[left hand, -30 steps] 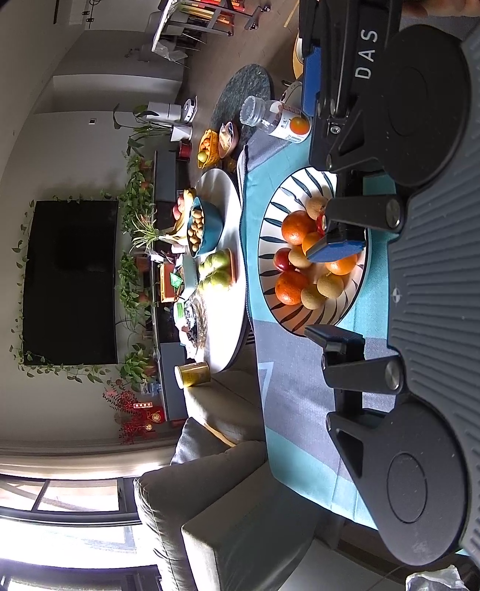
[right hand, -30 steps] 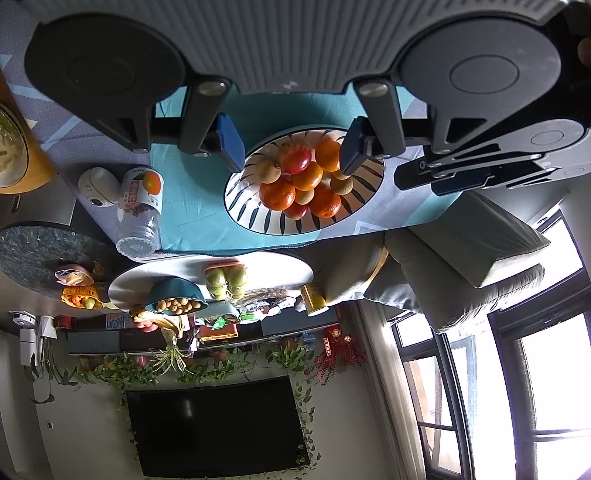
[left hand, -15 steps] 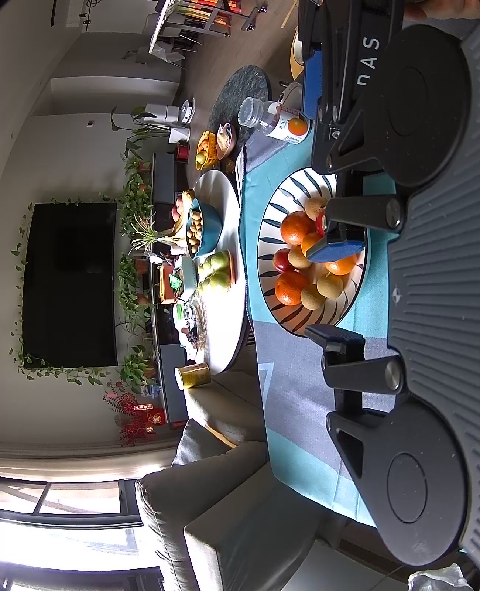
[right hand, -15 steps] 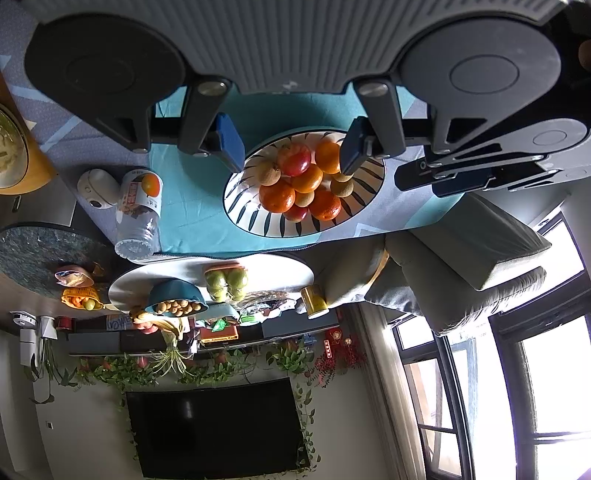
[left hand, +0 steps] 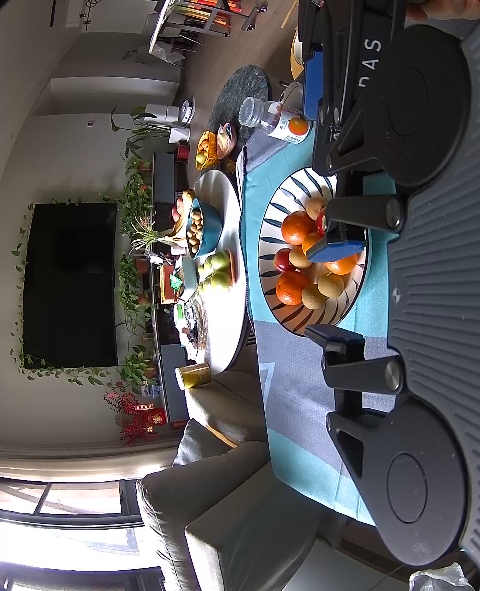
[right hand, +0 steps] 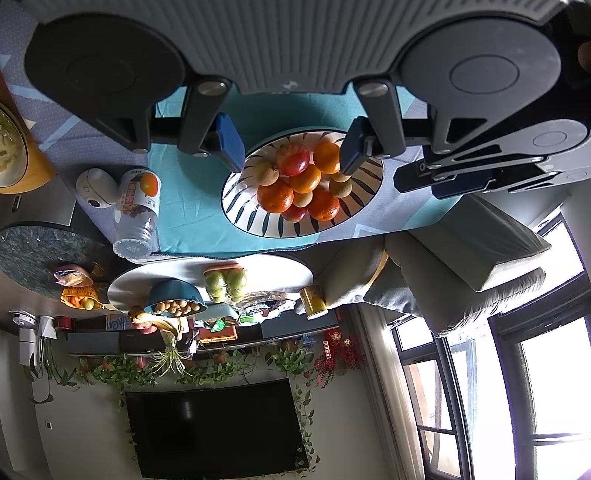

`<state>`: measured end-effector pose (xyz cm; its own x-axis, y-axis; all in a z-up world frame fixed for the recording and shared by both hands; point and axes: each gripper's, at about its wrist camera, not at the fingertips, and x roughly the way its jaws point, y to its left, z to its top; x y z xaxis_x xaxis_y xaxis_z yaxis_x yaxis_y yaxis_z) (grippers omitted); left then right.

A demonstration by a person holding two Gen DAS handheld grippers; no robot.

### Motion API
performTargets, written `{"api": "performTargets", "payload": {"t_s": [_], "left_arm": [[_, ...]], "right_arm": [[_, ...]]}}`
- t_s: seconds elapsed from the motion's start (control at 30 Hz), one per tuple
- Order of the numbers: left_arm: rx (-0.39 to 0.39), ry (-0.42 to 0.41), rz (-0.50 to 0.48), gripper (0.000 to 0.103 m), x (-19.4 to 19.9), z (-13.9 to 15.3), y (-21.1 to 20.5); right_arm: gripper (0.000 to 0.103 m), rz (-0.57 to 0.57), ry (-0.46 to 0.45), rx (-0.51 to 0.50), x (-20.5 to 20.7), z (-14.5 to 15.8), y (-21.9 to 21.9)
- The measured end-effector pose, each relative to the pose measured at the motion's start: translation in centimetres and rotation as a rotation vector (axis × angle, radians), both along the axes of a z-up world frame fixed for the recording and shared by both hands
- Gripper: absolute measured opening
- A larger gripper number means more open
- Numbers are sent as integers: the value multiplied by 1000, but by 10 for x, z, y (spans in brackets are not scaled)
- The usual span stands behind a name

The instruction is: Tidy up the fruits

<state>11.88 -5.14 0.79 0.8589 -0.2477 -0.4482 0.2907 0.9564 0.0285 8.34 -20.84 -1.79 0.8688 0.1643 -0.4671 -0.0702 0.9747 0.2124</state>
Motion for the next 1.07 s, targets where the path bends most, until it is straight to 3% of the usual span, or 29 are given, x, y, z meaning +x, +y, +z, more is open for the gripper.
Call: {"api": "performTargets", "payload": {"t_s": [1.07], "left_arm": [[3,8,-3,35,0,-2,1]], "right_arm": [[79,1,4,-1,-1,-5,2]]}}
